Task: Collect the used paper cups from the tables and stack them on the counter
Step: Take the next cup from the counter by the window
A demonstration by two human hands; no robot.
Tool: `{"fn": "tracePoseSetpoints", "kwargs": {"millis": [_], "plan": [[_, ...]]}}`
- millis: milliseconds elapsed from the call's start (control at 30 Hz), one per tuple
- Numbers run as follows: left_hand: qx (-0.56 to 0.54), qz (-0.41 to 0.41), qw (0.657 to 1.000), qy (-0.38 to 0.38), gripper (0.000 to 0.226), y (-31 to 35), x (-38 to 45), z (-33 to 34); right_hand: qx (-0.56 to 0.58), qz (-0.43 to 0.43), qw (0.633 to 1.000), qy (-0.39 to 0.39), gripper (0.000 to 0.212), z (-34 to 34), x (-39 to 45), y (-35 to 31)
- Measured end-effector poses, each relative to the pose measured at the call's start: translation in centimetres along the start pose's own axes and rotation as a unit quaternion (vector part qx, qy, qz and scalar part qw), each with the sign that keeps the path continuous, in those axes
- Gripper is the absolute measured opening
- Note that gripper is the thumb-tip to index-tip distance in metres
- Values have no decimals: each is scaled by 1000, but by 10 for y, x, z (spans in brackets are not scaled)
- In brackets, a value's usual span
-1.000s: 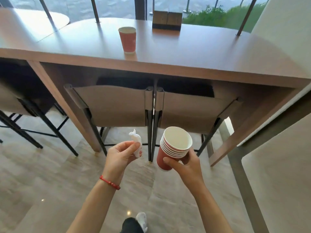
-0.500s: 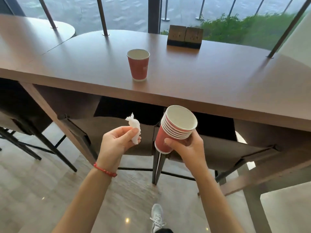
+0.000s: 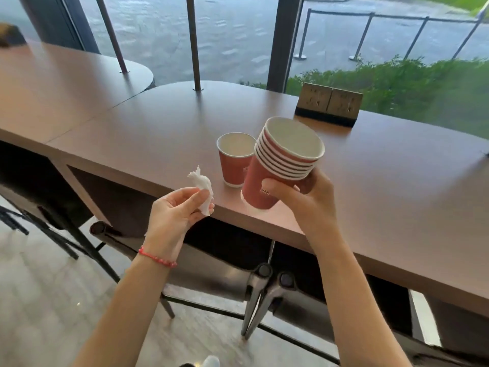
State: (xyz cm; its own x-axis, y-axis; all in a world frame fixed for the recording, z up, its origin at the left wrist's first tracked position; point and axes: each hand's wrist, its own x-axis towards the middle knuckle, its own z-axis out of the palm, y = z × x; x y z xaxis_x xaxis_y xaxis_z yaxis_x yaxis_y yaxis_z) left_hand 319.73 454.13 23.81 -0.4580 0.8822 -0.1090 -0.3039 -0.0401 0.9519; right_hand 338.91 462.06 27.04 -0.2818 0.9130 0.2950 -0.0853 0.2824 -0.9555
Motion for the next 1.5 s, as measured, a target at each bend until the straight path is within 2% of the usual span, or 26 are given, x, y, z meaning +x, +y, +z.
{"fn": "tracePoseSetpoints", "kwargs": {"millis": [167, 500, 667, 900, 1133, 1500], "plan": [[-4, -7, 1000, -22, 17, 7, 26, 3, -1, -32, 999, 8, 49, 9, 45, -17], [-20, -19, 999, -27, 23, 9, 57, -4, -47, -27, 999, 8, 59, 39, 99, -9], [-7, -25, 999, -18, 22, 8, 63, -11, -92, -12, 996, 3, 52, 46, 95, 13], [-4, -32, 999, -19, 25, 9, 65, -15, -77, 24, 997, -1, 61, 53, 79, 43], [-13, -36, 999, -38, 24, 12, 64, -19, -76, 34, 996, 23, 68, 56, 72, 58], [-8, -25, 996, -90, 20, 18, 68, -14, -72, 36, 992, 96, 55, 41, 48, 40]]}}
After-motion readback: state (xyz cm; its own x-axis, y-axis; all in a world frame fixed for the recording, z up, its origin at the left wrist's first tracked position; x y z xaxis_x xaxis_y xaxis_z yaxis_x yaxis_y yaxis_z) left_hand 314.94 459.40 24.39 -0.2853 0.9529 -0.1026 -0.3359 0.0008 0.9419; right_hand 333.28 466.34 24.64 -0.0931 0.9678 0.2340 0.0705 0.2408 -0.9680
